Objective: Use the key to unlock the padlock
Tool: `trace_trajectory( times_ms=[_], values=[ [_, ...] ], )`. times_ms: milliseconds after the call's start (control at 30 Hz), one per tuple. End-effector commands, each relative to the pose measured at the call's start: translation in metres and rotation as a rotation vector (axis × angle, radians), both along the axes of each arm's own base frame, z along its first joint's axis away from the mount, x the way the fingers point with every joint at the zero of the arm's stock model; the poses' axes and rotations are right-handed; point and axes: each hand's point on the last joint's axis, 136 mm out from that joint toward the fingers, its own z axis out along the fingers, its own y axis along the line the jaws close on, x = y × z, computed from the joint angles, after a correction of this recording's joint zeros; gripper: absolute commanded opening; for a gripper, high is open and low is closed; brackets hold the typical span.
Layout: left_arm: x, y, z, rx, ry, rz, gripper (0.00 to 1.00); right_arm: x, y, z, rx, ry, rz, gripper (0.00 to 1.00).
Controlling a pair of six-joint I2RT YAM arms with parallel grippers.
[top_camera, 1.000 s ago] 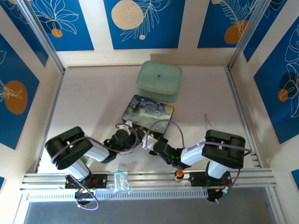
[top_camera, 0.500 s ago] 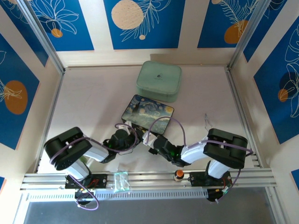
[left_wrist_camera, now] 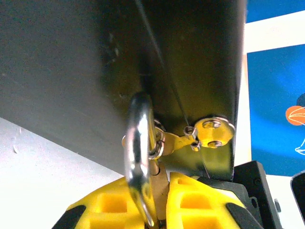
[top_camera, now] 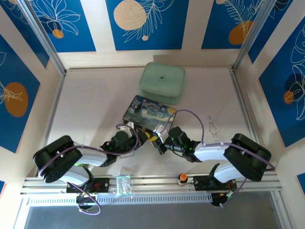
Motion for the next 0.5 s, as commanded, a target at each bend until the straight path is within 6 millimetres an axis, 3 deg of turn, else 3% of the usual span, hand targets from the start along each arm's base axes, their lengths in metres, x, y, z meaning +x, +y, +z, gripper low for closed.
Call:
trace_trajectory(
  times_ms=[0,233,333,467],
  values=[
    [-0.009,-0.008,0.01,-0.028,-0.036,-0.06,0.0,0.008,-0.009,-0.005,0.007,0.114,-0.073,0.05],
    [-0.009,-0.006,0.01,-0.023,-0.03,-0.053,0.0,0.013,-0.012,-0.016,-0.159,-0.004,-0.117,0.13],
    [-0.009,-0.005,0.009,-0.018,-0.03,-0.047,0.0,0.013,-0.011,-0.018,-0.213,-0.063,-0.13,0.24],
    [-0.008,-0.004,0.007,-0.008,-0.027,-0.041,0.0,0.012,-0.01,-0.018,-0.232,-0.097,-0.131,0.32]
  ],
)
